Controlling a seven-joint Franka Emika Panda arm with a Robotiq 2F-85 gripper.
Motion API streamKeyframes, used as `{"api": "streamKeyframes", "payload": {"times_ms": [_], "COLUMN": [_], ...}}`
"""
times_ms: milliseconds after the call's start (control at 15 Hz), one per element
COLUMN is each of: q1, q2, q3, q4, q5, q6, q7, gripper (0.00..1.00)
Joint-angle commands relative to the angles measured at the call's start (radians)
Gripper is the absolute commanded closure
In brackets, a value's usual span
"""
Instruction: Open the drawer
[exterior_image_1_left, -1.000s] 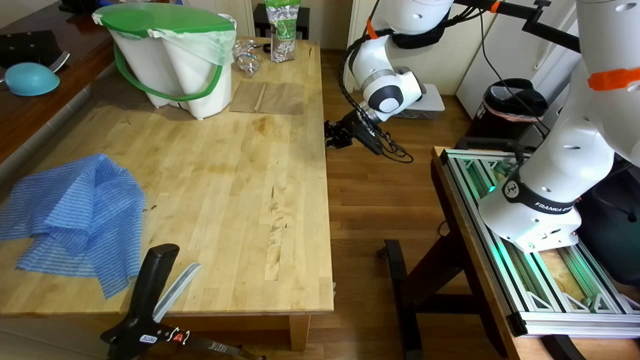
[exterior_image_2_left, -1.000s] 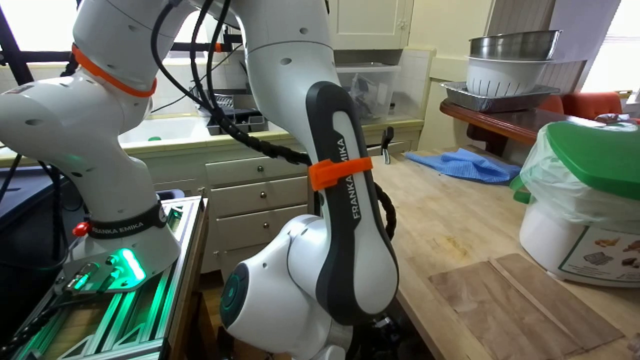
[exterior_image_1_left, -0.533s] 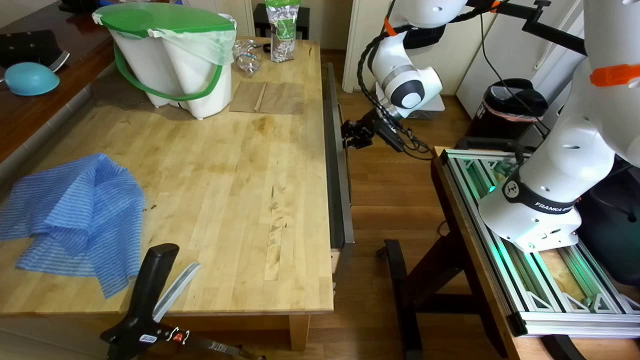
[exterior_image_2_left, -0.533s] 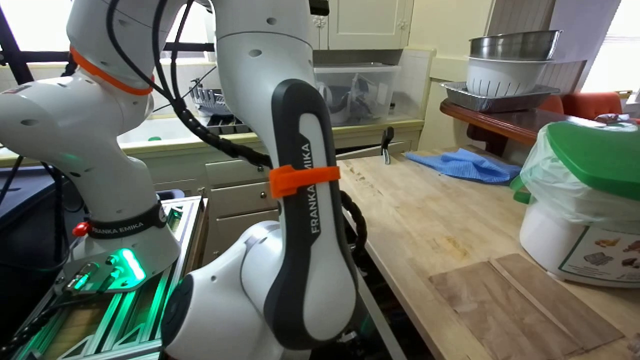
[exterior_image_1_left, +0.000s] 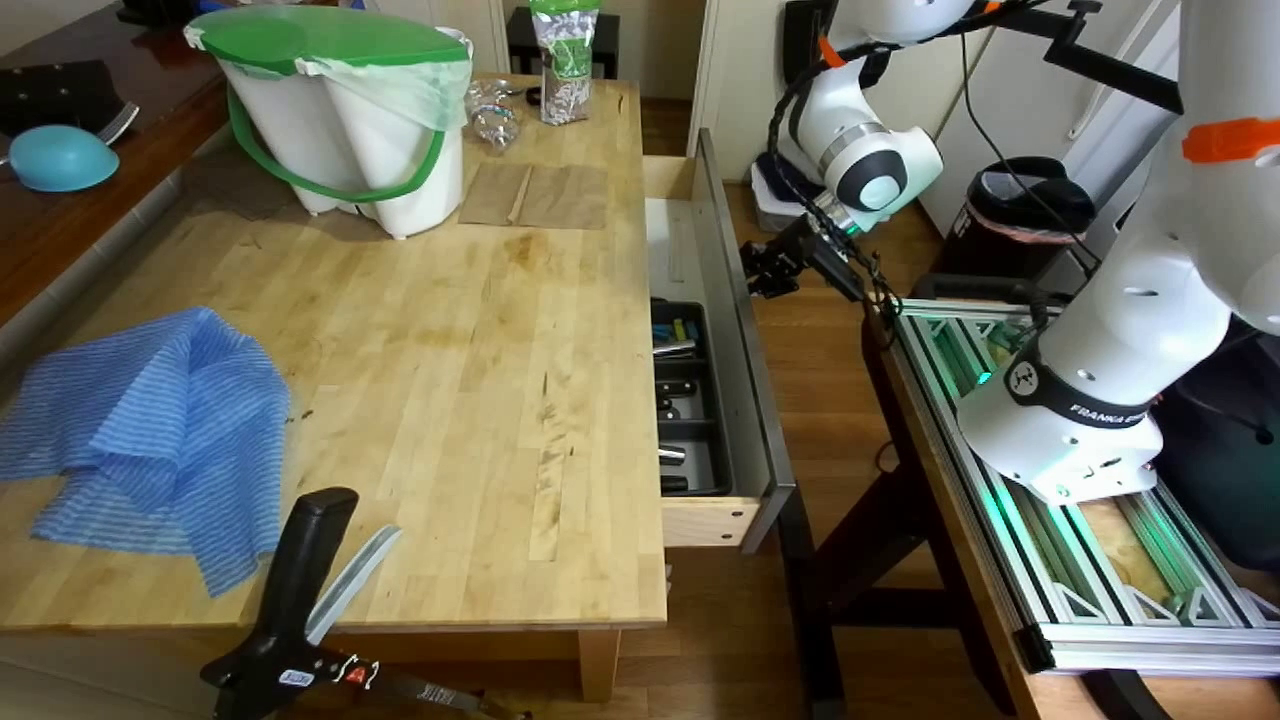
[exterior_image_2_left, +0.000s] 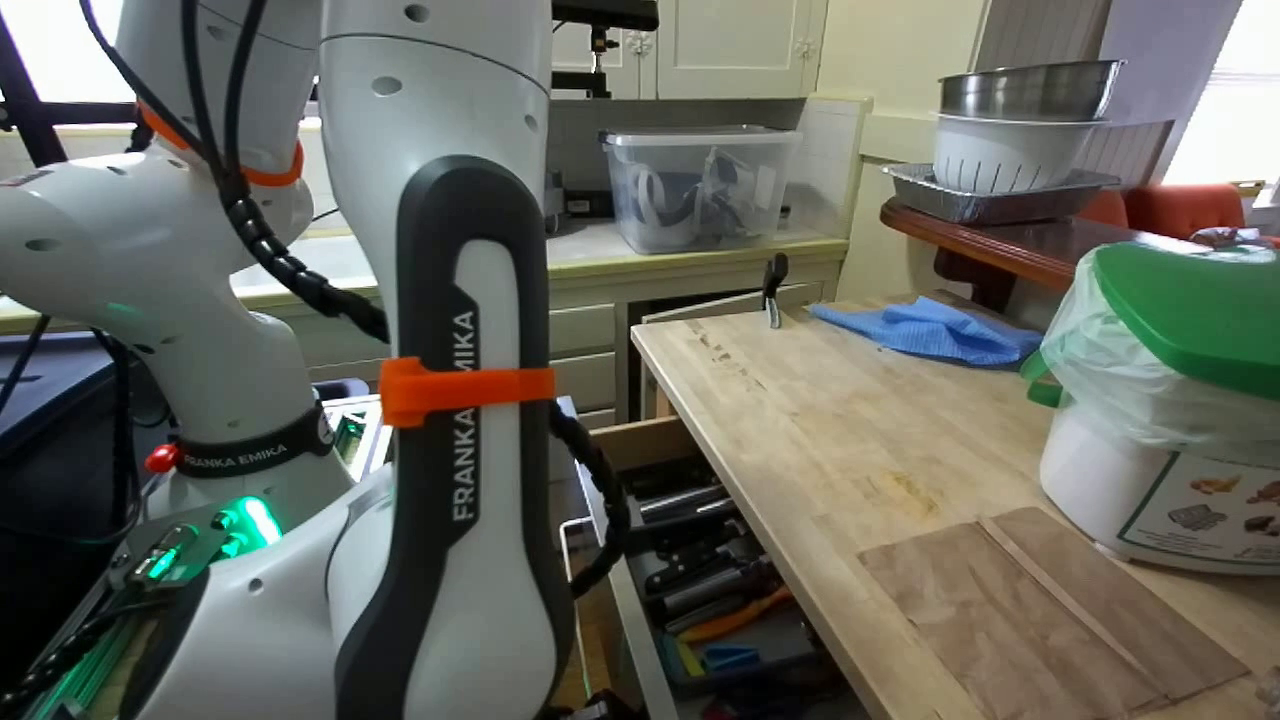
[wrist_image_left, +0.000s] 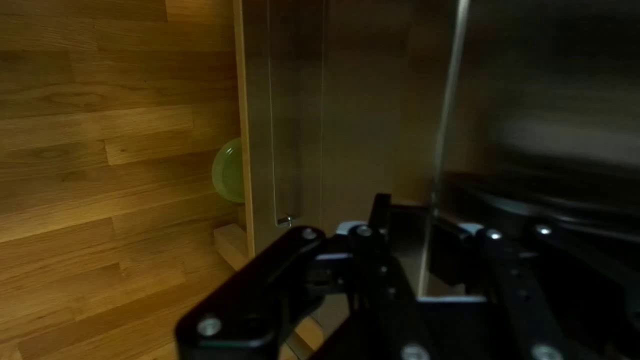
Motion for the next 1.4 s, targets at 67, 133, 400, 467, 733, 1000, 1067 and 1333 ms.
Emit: {"api": "streamKeyframes", "payload": {"times_ms": [67,133,400,467,733,1000,1067,1333], "q1": [0.006,0.010,0.004,0.006,0.016,0.020,0.022,0.034], "q2": [0.016,0.017,0.016,0.014,-0.005,-0.016,-0.019,-0.040], "q3": [-0.043,-0.049,-0.049,-0.049,-0.051,-0.046,-0.045,-0.041], "q4": [0.009,0.010,0.012,0.012,0.019,0.035,0.037,0.027], "q5": [-0.095,-0.106,-0.114,-0.111,-0.143,-0.175,-0.183,-0.225], "q6": [0.076,0.087,0.069,0.070,0.111,0.192,0.209,0.281], "q7": [0.016,0.017,0.012,0.011,0.006,0.004,0.003,0.041], "gripper": [0.98,0.98,0.98,0.67,0.46,0.16,0.09,0.00]}}
